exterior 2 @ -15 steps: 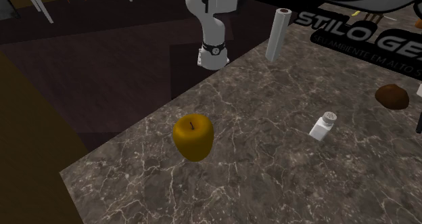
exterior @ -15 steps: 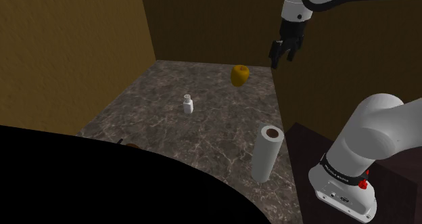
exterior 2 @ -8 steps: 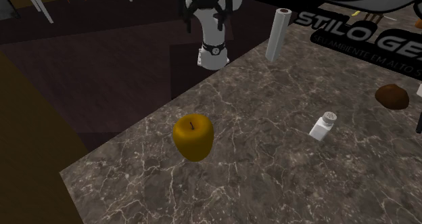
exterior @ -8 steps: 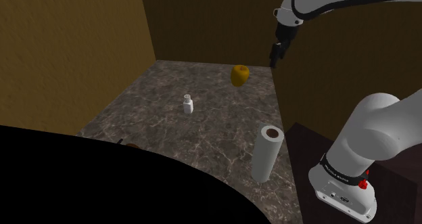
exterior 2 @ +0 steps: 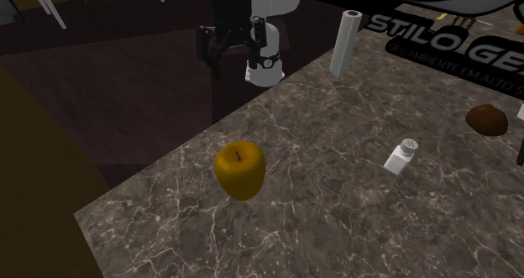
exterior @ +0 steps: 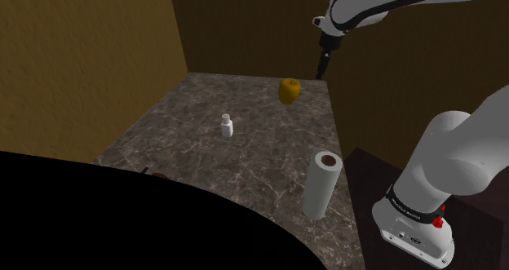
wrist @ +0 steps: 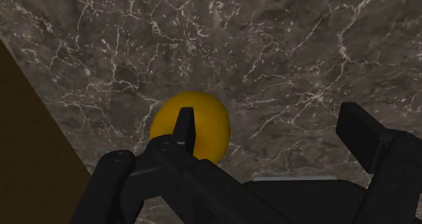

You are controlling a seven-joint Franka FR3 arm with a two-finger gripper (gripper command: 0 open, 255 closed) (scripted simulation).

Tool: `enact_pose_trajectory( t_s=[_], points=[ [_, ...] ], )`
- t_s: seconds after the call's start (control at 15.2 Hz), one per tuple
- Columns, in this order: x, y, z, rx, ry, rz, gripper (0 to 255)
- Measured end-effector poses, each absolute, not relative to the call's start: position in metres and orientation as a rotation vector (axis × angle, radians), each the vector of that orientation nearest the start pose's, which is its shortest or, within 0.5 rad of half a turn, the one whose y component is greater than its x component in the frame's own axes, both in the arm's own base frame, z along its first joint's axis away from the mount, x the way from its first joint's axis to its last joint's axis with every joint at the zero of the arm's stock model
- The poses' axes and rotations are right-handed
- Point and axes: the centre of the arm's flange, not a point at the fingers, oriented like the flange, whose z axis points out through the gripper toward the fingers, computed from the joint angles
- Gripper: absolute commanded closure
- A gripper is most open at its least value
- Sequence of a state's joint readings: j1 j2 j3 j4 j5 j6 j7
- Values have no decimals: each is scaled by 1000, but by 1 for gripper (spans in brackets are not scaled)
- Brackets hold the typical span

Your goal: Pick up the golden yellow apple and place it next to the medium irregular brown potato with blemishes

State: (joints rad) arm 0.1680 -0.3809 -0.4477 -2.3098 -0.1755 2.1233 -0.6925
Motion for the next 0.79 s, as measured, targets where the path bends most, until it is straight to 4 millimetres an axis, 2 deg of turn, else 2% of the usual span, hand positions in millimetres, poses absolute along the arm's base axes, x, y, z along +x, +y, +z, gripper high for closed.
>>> enact_pose_trajectory(
  t_s=[0.2,0.53,0.66,0.79],
  points=[
    [470,-164,482,-3038,-1014,-268,0],
    [525,-179,466,-2901,-1352,-309,0],
    [550,-180,460,-2835,-1485,-325,0],
    [562,-180,454,-2803,-1542,-332,0]
  ],
)
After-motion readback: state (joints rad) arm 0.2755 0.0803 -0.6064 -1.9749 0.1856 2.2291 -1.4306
